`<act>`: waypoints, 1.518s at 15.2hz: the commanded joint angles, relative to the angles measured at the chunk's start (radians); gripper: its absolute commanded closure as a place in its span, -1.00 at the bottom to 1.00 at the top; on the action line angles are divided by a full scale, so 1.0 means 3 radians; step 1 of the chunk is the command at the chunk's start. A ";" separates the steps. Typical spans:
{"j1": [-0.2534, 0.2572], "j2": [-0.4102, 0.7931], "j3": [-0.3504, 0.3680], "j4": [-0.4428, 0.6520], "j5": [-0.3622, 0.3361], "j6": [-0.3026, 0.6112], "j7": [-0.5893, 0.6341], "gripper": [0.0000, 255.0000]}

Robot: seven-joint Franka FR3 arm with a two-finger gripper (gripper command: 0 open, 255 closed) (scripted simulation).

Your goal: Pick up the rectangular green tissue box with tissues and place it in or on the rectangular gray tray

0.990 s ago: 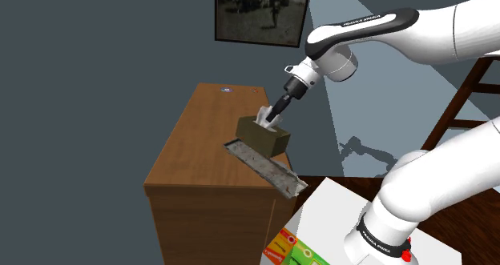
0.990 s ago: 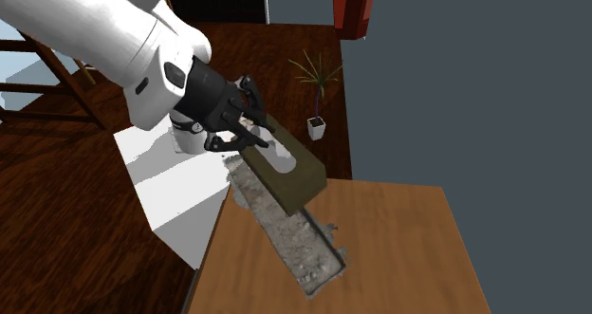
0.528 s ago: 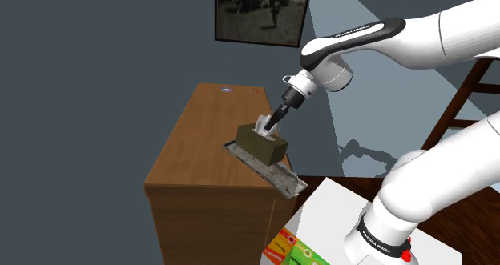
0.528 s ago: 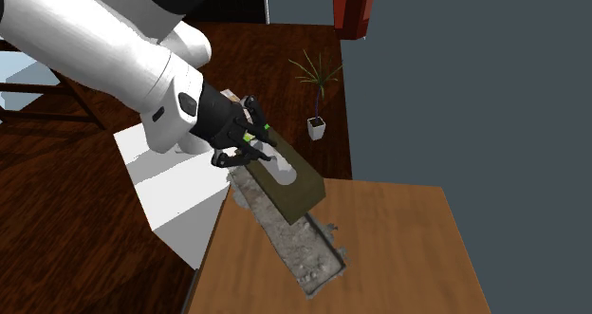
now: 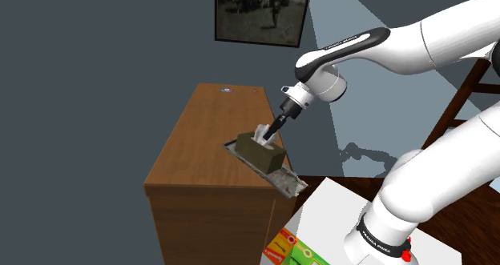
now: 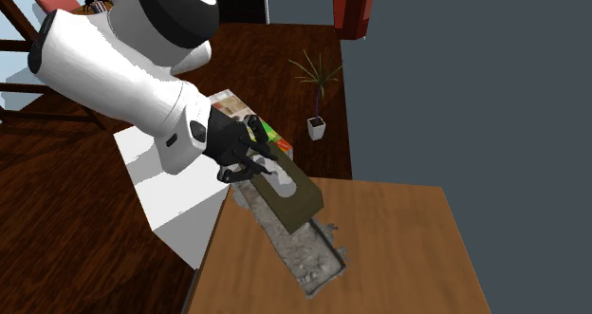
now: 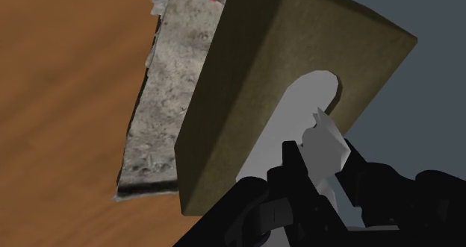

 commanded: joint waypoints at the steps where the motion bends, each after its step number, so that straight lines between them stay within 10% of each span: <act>1: 0.0017 0.0040 0.0000 -0.0027 0.0046 0.0056 -0.0054 1.00; 8: 0.0017 0.0040 0.0000 -0.0027 0.0046 0.0056 -0.0054 1.00; 9: 0.0017 0.0040 0.0000 -0.0027 0.0046 0.0056 -0.0054 -1.00; 23: -0.0171 -0.0222 -0.0127 0.0098 -0.0284 -0.0361 0.0109 -1.00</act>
